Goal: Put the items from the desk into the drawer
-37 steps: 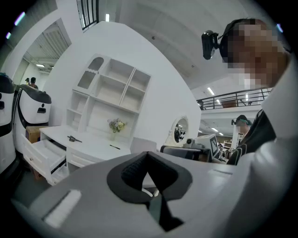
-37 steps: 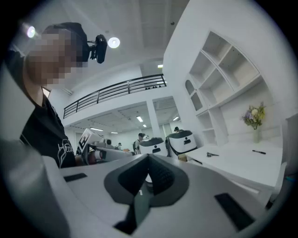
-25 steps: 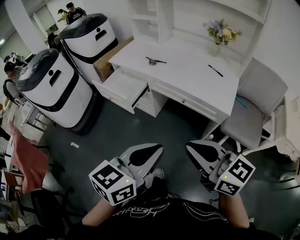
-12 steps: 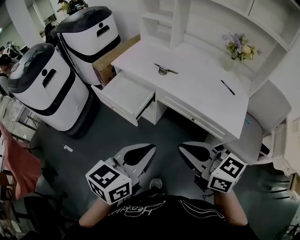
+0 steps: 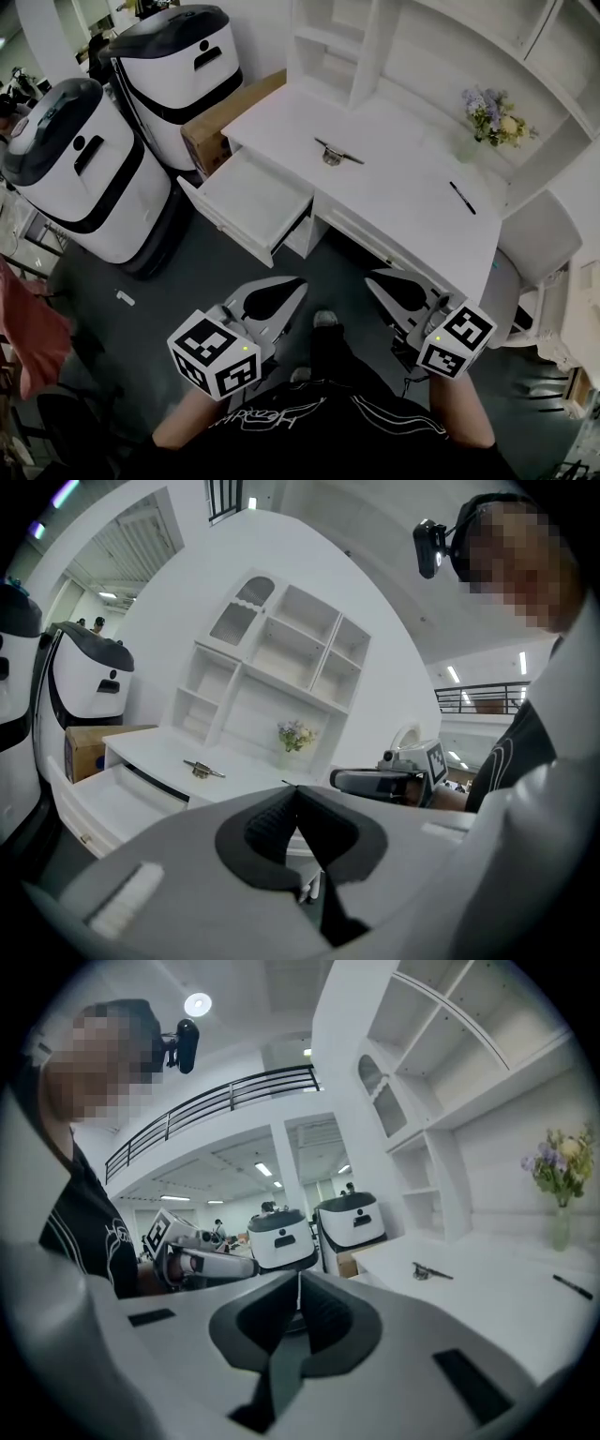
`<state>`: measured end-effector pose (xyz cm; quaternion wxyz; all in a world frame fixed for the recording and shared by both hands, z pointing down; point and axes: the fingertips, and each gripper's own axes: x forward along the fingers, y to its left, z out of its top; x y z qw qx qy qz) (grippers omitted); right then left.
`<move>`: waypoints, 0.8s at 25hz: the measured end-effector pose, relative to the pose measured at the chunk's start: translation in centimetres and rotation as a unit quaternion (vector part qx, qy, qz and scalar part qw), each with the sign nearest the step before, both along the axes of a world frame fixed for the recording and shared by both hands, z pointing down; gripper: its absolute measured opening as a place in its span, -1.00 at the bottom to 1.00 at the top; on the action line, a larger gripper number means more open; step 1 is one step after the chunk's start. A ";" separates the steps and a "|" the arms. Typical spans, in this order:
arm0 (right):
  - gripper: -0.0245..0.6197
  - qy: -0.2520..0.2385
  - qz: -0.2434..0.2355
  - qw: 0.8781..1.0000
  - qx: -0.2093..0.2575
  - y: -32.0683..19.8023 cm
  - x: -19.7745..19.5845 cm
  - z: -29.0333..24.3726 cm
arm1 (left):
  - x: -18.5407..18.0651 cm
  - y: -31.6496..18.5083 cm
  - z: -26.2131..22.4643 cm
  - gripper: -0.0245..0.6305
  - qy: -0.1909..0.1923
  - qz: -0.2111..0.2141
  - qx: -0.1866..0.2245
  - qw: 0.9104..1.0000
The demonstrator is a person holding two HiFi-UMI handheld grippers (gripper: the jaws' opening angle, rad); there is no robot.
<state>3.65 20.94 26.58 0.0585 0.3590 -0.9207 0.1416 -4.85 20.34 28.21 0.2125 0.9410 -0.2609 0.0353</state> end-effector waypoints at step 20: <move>-0.78 0.019 -0.049 0.999 -0.009 -26.1 3.8 4.8 | 2.7 -22.7 3.4 -0.90 -0.040 -0.083 -0.052 0.994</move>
